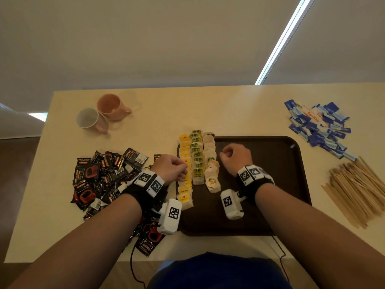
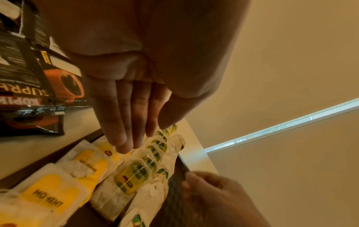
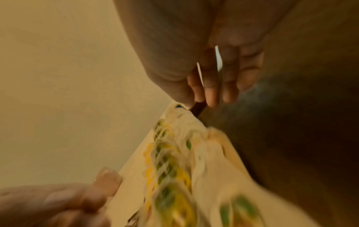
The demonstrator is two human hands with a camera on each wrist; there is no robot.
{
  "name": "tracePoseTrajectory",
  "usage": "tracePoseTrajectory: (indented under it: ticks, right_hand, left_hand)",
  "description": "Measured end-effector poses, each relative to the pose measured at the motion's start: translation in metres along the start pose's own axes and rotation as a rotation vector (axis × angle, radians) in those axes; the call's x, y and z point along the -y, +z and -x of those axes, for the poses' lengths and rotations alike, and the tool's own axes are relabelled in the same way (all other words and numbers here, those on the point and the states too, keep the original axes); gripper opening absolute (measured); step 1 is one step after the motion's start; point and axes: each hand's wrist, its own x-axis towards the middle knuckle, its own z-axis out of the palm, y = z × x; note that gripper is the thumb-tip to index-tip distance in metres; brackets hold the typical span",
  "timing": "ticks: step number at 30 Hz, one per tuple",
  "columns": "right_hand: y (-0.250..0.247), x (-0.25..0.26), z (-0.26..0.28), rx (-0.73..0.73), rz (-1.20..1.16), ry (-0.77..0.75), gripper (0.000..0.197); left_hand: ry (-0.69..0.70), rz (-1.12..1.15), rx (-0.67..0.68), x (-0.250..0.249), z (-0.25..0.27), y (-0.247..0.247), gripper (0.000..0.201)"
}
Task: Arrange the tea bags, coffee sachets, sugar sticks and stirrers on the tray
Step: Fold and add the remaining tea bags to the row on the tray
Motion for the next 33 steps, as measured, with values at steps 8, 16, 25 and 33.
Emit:
tracePoseTrajectory:
  ticks: [8,16,25,33]
  right_hand:
    - [-0.01,0.046,-0.072,0.213,0.479,-0.303,0.052]
    - [-0.008,0.05,-0.071,0.304,0.497,-0.354,0.042]
    - [-0.007,0.052,-0.068,0.31,0.451,-0.249,0.019]
    - [-0.031,0.046,-0.063,0.18,0.344,-0.276,0.014]
  left_hand:
    - [-0.002,0.033,-0.02,-0.001,0.0,-0.002,0.009]
    - [-0.002,0.035,-0.035,0.0,-0.004,-0.007,0.007]
    - [0.0,0.053,-0.038,-0.003,-0.004,-0.006,0.01]
    - [0.012,0.065,-0.041,0.0,0.001,-0.007,0.009]
